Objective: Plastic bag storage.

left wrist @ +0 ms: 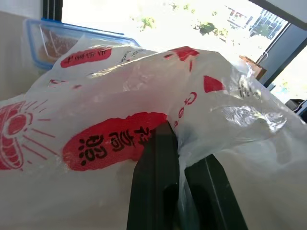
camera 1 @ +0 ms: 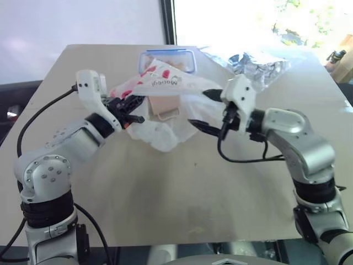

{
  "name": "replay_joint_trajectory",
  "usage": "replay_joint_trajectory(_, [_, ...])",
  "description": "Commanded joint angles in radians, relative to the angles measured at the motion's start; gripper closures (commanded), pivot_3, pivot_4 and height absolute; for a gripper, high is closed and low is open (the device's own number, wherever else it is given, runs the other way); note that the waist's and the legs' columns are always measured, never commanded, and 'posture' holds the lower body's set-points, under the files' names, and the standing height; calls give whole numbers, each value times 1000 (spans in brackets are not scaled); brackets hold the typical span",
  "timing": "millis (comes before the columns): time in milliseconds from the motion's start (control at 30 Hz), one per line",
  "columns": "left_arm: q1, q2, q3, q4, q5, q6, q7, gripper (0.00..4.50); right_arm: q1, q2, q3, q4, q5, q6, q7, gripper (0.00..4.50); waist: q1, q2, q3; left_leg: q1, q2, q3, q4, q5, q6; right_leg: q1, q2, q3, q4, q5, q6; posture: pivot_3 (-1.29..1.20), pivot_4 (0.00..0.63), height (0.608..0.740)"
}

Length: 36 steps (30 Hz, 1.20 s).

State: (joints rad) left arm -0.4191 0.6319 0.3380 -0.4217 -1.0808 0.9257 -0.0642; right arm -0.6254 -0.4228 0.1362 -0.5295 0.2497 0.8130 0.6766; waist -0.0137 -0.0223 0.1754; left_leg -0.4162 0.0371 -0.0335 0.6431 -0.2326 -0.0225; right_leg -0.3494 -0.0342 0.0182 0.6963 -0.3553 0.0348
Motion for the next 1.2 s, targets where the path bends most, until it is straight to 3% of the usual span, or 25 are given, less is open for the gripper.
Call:
replay_joint_trajectory(33, [-10, -5, -9, -31, 29, -47, -48, 4500, 47, -11, -24, 0, -75, 10, -123, 71, 0, 0, 0, 0, 0, 0, 0, 0, 0, 0, 0, 0, 0, 0, 0, 0, 150, 740])
replay_joint_trajectory(133, [-15, -13, -11, -25, 39, -54, -58, 4500, 55, 13, -16, 81, -127, 7, -210, 71, -2, 0, 0, 0, 0, 1, 0, 0, 0, 0, 1, 1, 0, 0, 0, 0, 150, 740])
replay_joint_trajectory(300, [-19, -16, -2, -25, 39, -52, -65, 4500, 85, 45, -14, 135, -111, 59, -236, 71, -1, 0, 0, 0, 0, 0, 0, 0, 0, 0, 1, 1, 0, 0, 0, 0, 150, 740])
replay_joint_trajectory(333, [-15, -13, -2, -30, 43, -55, -70, 4500, 88, 58, -25, 140, -100, 76, -243, 298, -1, 0, 0, 0, 0, 0, -1, 0, 0, 0, 1, 1, 0, 0, 0, 0, 150, 740])
replay_joint_trajectory(400, [-11, -11, -2, -37, 47, -58, -74, 4500, 90, 62, -31, 145, -93, 89, -246, 837, -1, 0, 0, -1, 0, 1, -1, 0, 0, 0, 0, 1, -1, 0, 0, 0, 150, 740])
replay_joint_trajectory(667, [-2, -1, 5, -45, 45, -55, -79, 4500, 87, 67, -63, 127, -31, 143, -239, 4473, -1, 0, 0, 0, 0, 0, -1, 0, 0, 0, 1, 1, 0, 0, 0, 0, 150, 740])
replay_joint_trajectory(833, [-2, 0, 5, -43, 49, -56, -82, 4500, 101, 56, -77, 98, 12, 136, -220, 4473, -1, 0, 0, 0, 0, 0, -1, 0, 0, 0, 1, 1, 0, 0, 0, 0, 150, 740])
replay_joint_trajectory(933, [-8, -4, -1, -38, 47, -52, -83, 4500, 109, 45, -78, 83, 34, 134, -208, 3612, -1, 0, 0, 0, 0, 0, -1, 0, 0, 0, 1, 1, 0, 0, 0, 0, 150, 740])
replay_joint_trajectory(1033, [-15, -4, -2, -31, 46, -51, -86, 4500, 124, 21, -74, 37, 55, 155, -201, 2401, 0, 0, 0, 0, 0, 0, 0, 0, 0, 0, 1, 1, 0, 0, 0, 0, 150, 740])
replay_joint_trajectory(1200, [-16, -5, -4, -31, 45, -50, -92, 4500, 140, -11, -16, 44, 17, 111, -216, 2401, -2, 0, 0, 0, 0, 0, 0, 0, 0, 0, 1, 1, 0, 0, 0, 0, 150, 740])
